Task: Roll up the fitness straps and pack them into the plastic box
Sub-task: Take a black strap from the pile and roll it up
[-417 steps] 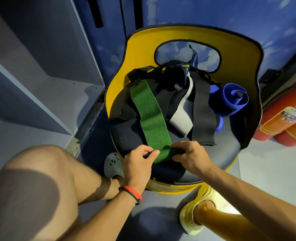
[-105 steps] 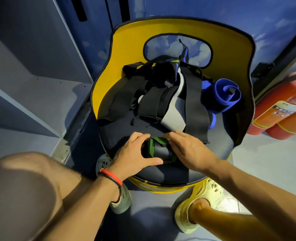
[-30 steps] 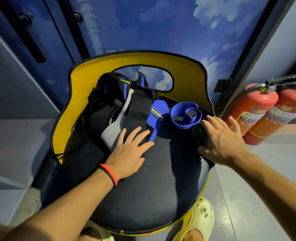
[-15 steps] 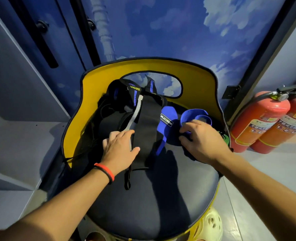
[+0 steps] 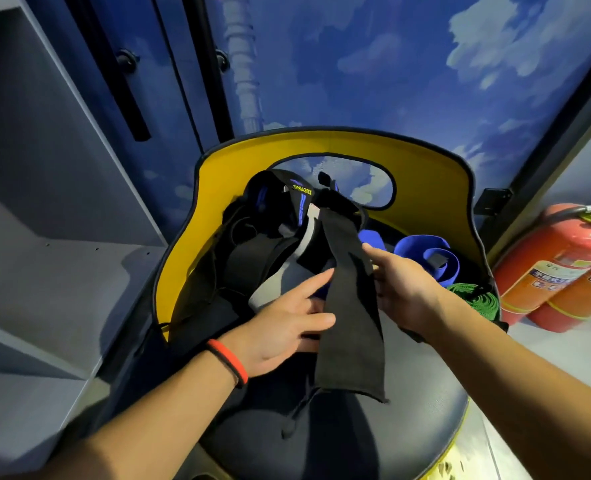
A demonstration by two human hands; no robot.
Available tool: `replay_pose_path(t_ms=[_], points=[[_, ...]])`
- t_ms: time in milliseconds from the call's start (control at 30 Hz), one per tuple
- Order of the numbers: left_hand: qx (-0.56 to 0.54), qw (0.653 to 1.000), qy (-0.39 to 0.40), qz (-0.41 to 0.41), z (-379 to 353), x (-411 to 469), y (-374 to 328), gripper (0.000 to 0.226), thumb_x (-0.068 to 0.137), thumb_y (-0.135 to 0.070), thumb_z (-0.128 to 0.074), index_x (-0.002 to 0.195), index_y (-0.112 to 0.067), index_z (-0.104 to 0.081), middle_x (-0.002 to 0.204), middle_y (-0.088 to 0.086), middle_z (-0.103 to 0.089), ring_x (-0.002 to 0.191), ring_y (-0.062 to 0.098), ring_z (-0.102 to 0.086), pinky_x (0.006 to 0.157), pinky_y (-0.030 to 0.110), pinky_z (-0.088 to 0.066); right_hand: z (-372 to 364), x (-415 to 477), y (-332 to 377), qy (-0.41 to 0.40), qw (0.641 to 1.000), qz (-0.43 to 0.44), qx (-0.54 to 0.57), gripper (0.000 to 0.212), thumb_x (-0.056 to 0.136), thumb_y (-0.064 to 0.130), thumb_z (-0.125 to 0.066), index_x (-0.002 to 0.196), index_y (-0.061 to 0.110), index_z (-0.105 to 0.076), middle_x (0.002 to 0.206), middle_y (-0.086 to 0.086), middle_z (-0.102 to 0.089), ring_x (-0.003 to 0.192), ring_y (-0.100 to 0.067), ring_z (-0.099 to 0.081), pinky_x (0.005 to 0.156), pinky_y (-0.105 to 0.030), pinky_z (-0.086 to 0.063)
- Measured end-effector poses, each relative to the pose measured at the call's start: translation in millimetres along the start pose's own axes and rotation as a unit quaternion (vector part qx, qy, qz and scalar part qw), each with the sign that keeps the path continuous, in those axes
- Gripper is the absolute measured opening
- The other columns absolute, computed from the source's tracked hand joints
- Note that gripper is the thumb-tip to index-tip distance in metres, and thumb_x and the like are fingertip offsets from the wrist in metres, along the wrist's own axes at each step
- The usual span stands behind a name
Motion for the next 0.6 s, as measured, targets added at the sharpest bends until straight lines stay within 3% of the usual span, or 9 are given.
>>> replay_pose_path(t_ms=[33,67,133,233,333,400,500,600], points=[[0.003,1.000,0.019,0.013,0.7,-2.6,5.1,0.058,0.101,-0.001,-0.053,0.146,-0.037,-0.045,0.134,0.010,-0.065,0.124,0.025,-0.063,0.086,0.034,-0.055,1.2,0.3,1.3,0.008,1.000,-0.008,0.028,0.053,0.092,0.044,-0.070,0.125,0.004,-0.070,0.102,-0.014,-0.058,0.107,-0.039,-0.062,0.100,-0.040,-0.050],[0.011,0.999,0.038,0.033,0.3,-4.8,11.1,0.053,0.101,-0.001,-0.052,0.145,-0.031,-0.049,0.136,0.009,-0.065,0.125,0.025,-0.062,0.087,0.033,-0.055,0.7,-0.4,2.5,0.021,0.998,-0.018,0.059,0.049,0.093,0.040,-0.069,0.126,0.004,-0.071,0.116,-0.018,-0.067,0.108,-0.037,-0.063,0.100,-0.040,-0.050],[0.049,0.993,0.060,0.089,-1.3,-7.8,26.4,0.039,0.101,0.000,-0.054,0.137,-0.013,-0.057,0.135,0.008,-0.065,0.120,0.021,-0.065,0.089,0.033,-0.056,-1.4,-3.4,4.2,0.036,0.993,-0.032,0.104,0.041,0.097,0.032,-0.065,0.126,0.003,-0.070,0.124,-0.012,-0.071,0.117,-0.032,-0.066,0.099,-0.039,-0.053],[0.120,0.984,0.003,0.132,6.0,-6.9,42.3,0.028,0.094,0.004,-0.061,0.122,-0.001,-0.066,0.123,0.013,-0.070,0.100,0.012,-0.069,0.092,0.032,-0.057,-7.6,-7.7,3.0,0.057,0.993,-0.008,0.106,0.026,0.098,0.019,-0.063,0.120,0.005,-0.064,0.110,-0.011,-0.070,0.099,-0.027,-0.068,0.084,-0.035,-0.053],[-0.031,0.992,-0.087,0.081,12.7,3.6,31.0,0.026,0.084,-0.002,-0.062,0.107,-0.012,-0.068,0.100,0.004,-0.073,0.084,0.008,-0.070,0.085,0.029,-0.056,-13.0,-16.9,-1.4,0.088,0.993,-0.024,0.075,0.015,0.095,0.008,-0.062,0.107,0.001,-0.068,0.096,-0.008,-0.073,0.085,-0.021,-0.071,0.079,-0.029,-0.055],[-0.152,0.980,-0.120,0.046,14.4,15.2,13.6,0.025,0.094,-0.017,-0.056,0.116,-0.016,-0.067,0.108,0.004,-0.074,0.093,0.015,-0.071,0.086,0.033,-0.054,-15.3,-24.9,-5.5,0.118,0.991,-0.041,0.040,0.018,0.096,0.001,-0.056,0.104,0.002,-0.072,0.103,-0.012,-0.077,0.087,-0.021,-0.075,0.077,-0.031,-0.059],[-0.121,0.982,-0.142,0.028,16.7,33.5,-9.2,0.038,0.104,-0.038,-0.048,0.133,-0.018,-0.063,0.119,0.001,-0.074,0.107,0.021,-0.070,0.088,0.035,-0.054,-14.5,-36.2,-12.8,0.151,0.985,-0.038,-0.068,0.021,0.095,-0.003,-0.058,0.108,0.004,-0.074,0.106,-0.012,-0.078,0.080,-0.018,-0.076,0.062,-0.025,-0.058],[-0.058,0.982,-0.178,0.031,17.8,46.9,-16.6,0.043,0.102,-0.020,-0.059,0.144,-0.018,-0.052,0.116,-0.001,-0.073,0.109,0.020,-0.069,0.089,0.036,-0.056,-7.7,-41.9,-18.5,0.153,0.964,-0.035,-0.214,0.019,0.093,0.001,-0.066,0.108,0.009,-0.074,0.103,-0.009,-0.079,0.084,-0.019,-0.075,0.069,-0.027,-0.059]])
Point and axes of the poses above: each hand's wrist, its own x-axis towards the middle knuckle, its own z-axis out of the back of the hand, y = z × x, the point moved 2 cm from there along x, towards the middle knuckle
